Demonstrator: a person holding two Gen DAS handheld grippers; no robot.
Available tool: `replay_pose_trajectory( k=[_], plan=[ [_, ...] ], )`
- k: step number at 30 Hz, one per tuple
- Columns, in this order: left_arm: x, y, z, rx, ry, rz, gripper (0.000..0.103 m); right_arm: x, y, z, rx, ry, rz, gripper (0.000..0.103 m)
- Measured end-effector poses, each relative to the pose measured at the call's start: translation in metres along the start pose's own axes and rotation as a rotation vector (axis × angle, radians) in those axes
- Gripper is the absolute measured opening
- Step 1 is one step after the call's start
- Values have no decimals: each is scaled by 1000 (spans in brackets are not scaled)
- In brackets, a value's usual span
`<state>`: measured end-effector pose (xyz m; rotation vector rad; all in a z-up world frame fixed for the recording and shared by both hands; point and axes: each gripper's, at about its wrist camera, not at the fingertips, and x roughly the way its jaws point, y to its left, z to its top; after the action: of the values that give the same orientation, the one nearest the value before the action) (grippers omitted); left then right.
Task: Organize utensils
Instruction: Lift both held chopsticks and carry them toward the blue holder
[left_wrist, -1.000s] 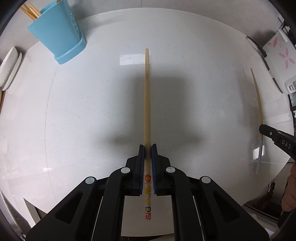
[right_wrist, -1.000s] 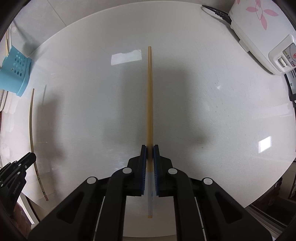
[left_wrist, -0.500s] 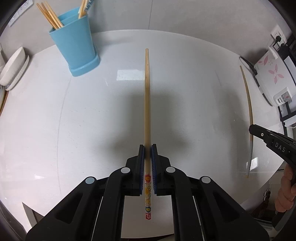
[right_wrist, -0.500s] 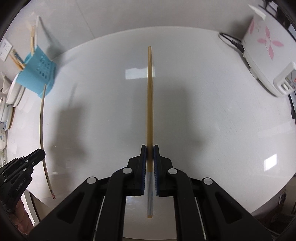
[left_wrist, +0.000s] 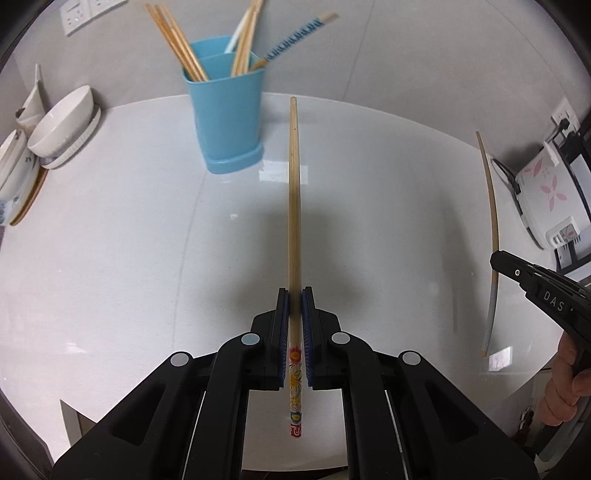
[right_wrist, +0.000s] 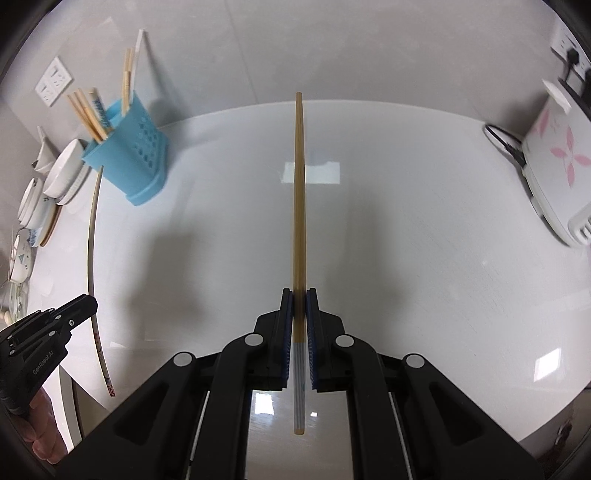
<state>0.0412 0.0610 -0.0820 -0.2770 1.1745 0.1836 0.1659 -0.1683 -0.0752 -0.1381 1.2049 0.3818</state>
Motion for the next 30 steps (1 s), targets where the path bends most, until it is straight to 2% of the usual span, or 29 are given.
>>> replay_pose_trajectory(
  k=[18,30],
  plan=[
    [-41,58,25,-51,-127,5,6,-27,69,34,-77,-126,49,6],
    [-68,78,63,-56,-272,-40,6,-46,106,67,-93,-227,71,6]
  ],
)
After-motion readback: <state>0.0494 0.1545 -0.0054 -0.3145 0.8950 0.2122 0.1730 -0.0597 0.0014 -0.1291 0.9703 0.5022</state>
